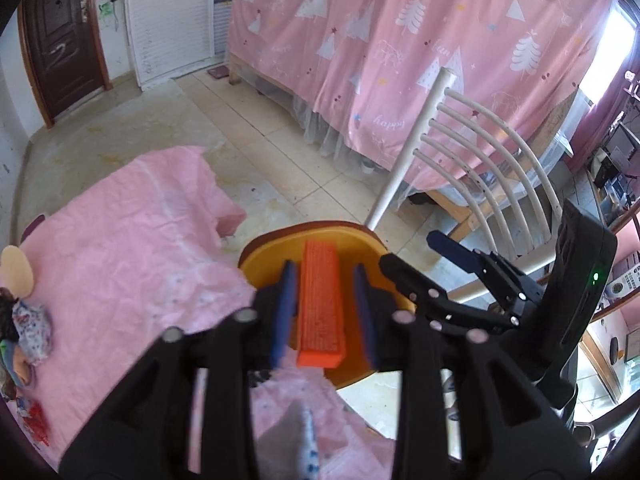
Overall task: Collect trash
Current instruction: 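Carry both items to the orange bucket and open both tools to drop them, then move both tools back over the bed toward the remaining items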
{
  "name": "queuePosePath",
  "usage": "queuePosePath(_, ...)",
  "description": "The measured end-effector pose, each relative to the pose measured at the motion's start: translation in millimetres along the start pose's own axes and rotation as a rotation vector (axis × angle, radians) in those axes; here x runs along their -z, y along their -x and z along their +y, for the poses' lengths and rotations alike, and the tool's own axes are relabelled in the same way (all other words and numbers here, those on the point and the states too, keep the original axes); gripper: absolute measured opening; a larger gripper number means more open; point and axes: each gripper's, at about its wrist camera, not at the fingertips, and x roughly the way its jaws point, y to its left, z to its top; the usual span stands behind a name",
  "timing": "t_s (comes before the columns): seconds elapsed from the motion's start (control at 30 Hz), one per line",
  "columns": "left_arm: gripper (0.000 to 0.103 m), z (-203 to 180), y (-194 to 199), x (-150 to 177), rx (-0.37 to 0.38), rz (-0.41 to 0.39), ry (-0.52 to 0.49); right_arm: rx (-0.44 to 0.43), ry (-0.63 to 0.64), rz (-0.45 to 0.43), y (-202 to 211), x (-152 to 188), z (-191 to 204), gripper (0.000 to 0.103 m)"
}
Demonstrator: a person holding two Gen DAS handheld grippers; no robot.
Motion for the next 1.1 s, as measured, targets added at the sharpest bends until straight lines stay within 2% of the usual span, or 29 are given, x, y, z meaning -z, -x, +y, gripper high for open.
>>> queuePosePath(0.03, 0.047, -2.4, -0.9, -0.5, -0.003, -0.002, -0.004, 0.003, -0.011, -0.003, 1.1, 0.2, -3.9, 0.059)
queuePosePath(0.2, 0.047, -3.8, 3.4, 1.1, -0.017, -0.007, -0.020, 0.002, -0.016, -0.007, 3.1, -1.9, -5.2, 0.059)
queuePosePath(0.5, 0.047, 20.9, 33.7, 5.0, -0.029, -0.056, 0.021, -0.007, 0.053, -0.020, 12.4, -12.1, 31.4, 0.061)
queuePosePath(0.7, 0.047, 44.9, 61.0, 12.8, -0.049, -0.101, 0.055, -0.032, 0.126, -0.031, 15.6, -23.9, 74.4, 0.067)
queuePosePath(1.1, 0.047, 124.6, 115.3, 38.5, -0.109, -0.173, 0.180, -0.100, 0.272, -0.011, -0.8, -31.6, 173.2, 0.070)
